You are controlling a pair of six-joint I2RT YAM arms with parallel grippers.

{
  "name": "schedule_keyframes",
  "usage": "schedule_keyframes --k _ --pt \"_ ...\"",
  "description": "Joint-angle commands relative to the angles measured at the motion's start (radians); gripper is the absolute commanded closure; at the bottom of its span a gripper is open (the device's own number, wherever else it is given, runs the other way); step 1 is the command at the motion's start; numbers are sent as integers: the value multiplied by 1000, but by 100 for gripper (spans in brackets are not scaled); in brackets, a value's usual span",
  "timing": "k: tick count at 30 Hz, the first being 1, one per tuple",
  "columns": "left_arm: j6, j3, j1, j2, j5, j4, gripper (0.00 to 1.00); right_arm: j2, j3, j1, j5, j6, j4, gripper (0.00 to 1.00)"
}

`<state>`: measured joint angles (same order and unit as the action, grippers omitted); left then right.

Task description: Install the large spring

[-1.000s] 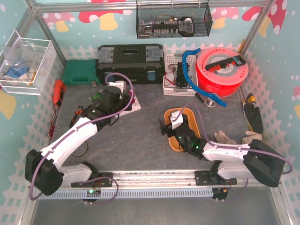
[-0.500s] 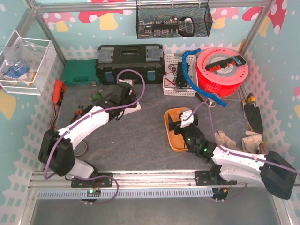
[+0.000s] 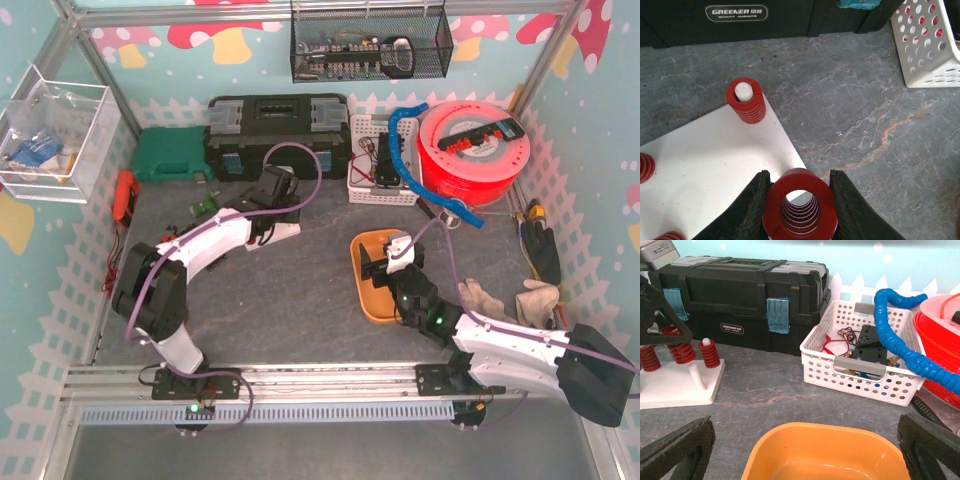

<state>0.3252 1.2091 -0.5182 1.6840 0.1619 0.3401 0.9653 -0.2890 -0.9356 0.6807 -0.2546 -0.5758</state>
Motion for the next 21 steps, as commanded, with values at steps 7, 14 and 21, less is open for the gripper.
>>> schedule_keyframes --k 7,14,21 --pt "-26 42 8 49 -44 -12 100 13 9 4 15 11 -26 1" --pt "-35 50 10 73 -31 -12 97 6 9 4 14 12 -25 1" --pt "-45 74 10 76 12 11 97 -5 15 3 14 15 -27 1"
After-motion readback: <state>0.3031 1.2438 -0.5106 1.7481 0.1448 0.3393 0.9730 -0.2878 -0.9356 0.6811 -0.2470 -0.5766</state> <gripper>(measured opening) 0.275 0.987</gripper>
